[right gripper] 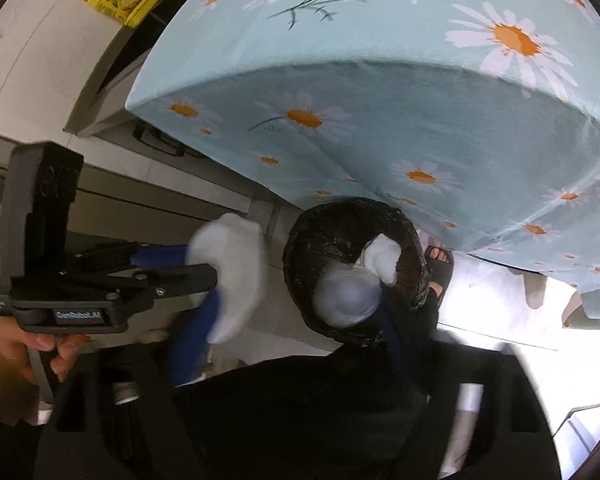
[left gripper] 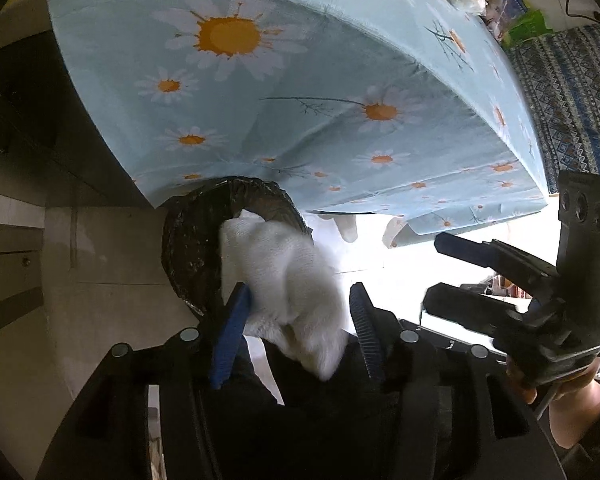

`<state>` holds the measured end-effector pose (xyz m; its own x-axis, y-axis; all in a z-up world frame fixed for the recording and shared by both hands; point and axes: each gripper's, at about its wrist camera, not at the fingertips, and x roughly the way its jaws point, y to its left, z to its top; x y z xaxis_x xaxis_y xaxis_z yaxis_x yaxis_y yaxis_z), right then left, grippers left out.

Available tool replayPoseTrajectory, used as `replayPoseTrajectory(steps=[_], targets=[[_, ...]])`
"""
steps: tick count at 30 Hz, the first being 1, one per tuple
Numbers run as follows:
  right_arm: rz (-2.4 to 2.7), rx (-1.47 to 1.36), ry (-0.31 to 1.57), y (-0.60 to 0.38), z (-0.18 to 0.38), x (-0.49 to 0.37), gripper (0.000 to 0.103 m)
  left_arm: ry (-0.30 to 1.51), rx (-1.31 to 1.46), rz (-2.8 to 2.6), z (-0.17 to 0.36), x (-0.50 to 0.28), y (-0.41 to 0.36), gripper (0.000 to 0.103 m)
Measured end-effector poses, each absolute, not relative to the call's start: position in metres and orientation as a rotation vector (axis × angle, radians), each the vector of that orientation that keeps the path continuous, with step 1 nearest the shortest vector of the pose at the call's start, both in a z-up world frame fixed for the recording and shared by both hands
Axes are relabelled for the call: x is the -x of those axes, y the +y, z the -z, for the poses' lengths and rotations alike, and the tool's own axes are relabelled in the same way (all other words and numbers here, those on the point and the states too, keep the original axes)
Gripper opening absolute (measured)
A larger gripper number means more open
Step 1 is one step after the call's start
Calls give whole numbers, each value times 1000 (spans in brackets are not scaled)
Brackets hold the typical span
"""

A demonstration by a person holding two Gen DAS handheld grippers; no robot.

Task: Collect trash
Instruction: 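Open both tools over the bin to drop the items, then raise both open tools back over the table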

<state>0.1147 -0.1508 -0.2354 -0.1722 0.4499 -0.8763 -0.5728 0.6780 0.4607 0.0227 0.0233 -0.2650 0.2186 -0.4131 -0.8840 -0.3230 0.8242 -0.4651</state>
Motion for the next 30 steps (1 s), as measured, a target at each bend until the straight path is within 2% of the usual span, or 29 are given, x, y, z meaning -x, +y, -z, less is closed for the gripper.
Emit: replayPoseTrajectory(steps=[3, 13, 22, 25, 30], targets=[[-893, 105, 1475, -153, 234, -118, 88, 1384, 645, 65, 265, -26, 24, 55], [-882, 77, 1435, -165, 219, -125, 88, 1361, 633, 44, 252, -30, 26, 55], [-890, 64, 1321, -171, 175, -125, 88, 1289, 570, 40, 212, -36, 27, 55], [-899, 55, 1288, -172, 161, -125, 88, 1257, 549, 44, 197, -38, 27, 63], [-913, 55, 1225, -172, 137, -126, 88, 1209, 522, 59, 171, -40, 24, 63]])
